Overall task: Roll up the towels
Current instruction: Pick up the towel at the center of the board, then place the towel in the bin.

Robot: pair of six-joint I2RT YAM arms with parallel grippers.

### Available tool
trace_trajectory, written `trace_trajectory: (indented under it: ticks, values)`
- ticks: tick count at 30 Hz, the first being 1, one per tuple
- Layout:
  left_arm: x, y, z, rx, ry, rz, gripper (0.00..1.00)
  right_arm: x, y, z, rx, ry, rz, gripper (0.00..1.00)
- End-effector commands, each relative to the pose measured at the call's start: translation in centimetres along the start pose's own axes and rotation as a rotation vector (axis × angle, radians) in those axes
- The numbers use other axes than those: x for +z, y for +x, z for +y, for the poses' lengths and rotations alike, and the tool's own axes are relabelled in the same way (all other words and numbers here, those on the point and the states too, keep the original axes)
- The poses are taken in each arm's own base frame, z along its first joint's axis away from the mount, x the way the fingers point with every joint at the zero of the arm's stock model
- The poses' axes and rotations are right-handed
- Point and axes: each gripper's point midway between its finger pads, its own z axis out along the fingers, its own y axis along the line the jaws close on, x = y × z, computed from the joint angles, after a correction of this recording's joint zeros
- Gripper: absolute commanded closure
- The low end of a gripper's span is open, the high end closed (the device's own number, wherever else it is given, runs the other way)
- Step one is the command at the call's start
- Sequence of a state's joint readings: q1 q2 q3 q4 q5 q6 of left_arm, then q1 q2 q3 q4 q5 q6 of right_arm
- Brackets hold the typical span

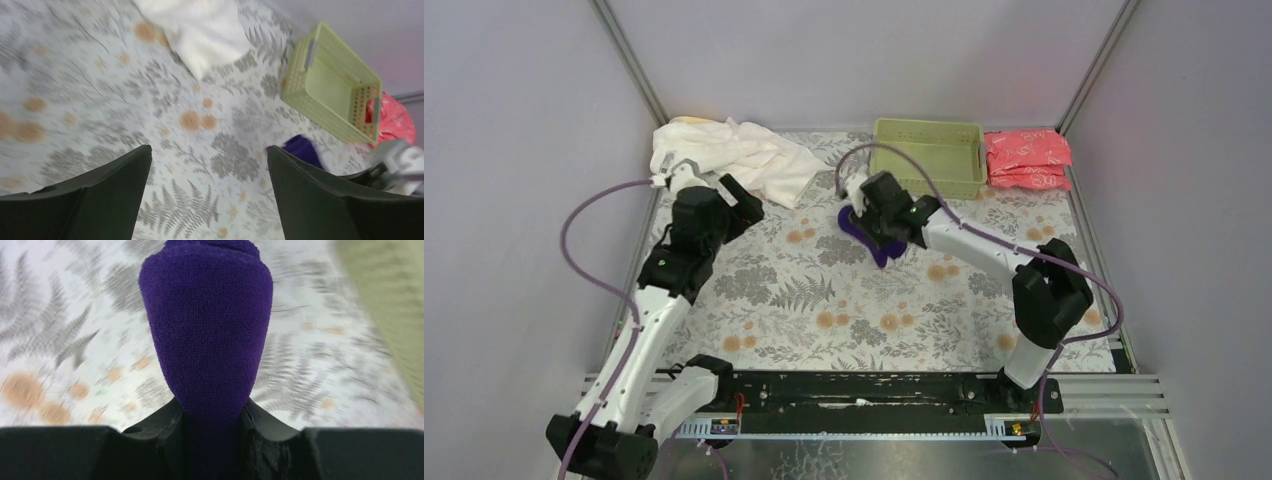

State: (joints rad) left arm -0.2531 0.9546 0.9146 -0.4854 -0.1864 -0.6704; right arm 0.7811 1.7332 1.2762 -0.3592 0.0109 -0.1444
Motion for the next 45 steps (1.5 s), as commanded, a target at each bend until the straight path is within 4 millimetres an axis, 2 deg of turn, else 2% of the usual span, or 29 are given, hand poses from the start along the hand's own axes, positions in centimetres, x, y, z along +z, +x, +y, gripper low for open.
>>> trace_trajectory:
  ticks: [1, 4, 10, 12, 14, 16, 17, 20, 22, 25, 28, 32, 37, 41, 45]
  values:
    - [-3.0, -3.8, 2.8, 0.188, -0.122, -0.113, 0.13, -5.6, -5.1, -9.3, 0.222, 0.331, -0.114, 0.88]
    - [-3.8, -5.1, 3.7, 0.244, -0.162, -0.170, 0.10, -7.4, -6.4, -14.9, 0.342, 0.523, -0.134, 0.88]
    - [-3.3, -4.5, 5.0, 0.254, -0.191, -0.191, 0.09, -7.7, -7.2, -23.5, 0.519, 0.780, -0.168, 0.88]
    - [-3.0, -4.2, 5.5, 0.256, -0.208, -0.182, 0.09, -6.9, -7.7, -25.8, 0.539, 0.839, -0.177, 0.88]
    - [-2.7, -3.8, 5.8, 0.258, -0.217, -0.168, 0.09, -5.2, -7.9, -27.6, 0.555, 0.868, -0.169, 0.88]
    - [-2.4, -3.6, 6.1, 0.259, -0.227, -0.157, 0.09, -2.8, -7.8, -29.0, 0.567, 0.888, -0.152, 0.88]
    - [-2.3, -3.6, 6.3, 0.259, -0.233, -0.154, 0.09, -0.9, -7.4, -29.4, 0.567, 0.893, -0.132, 0.88]
    - [-2.0, -3.5, 6.7, 0.258, -0.248, -0.144, 0.09, 2.6, -7.7, -30.0, 0.578, 0.873, -0.146, 0.88]
    - [-1.7, -3.4, 6.9, 0.256, -0.255, -0.137, 0.09, 5.5, -7.5, -29.7, 0.583, 0.820, -0.151, 0.88]
    - [-1.5, -3.3, 7.1, 0.254, -0.260, -0.124, 0.09, 9.5, -7.5, -28.3, 0.577, 0.690, -0.168, 0.86]
    - [-1.2, -3.1, 7.2, 0.252, -0.257, -0.113, 0.09, 12.3, -8.0, -26.5, 0.577, 0.545, -0.213, 0.85]
    - [-1.1, -3.0, 7.3, 0.249, -0.255, -0.105, 0.10, 14.1, -8.2, -24.8, 0.622, 0.427, -0.265, 0.83]
    - [-1.0, -2.9, 7.4, 0.244, -0.255, -0.102, 0.10, 15.0, -7.7, -24.8, 0.758, 0.367, -0.287, 0.82]
    - [-1.0, -2.8, 7.3, 0.241, -0.251, -0.096, 0.10, 15.2, -8.0, -24.5, 0.868, 0.302, -0.308, 0.74]
    - [-0.9, -2.8, 7.4, 0.239, -0.251, -0.092, 0.10, 15.4, -7.3, -24.3, 0.944, 0.278, -0.289, 0.64]
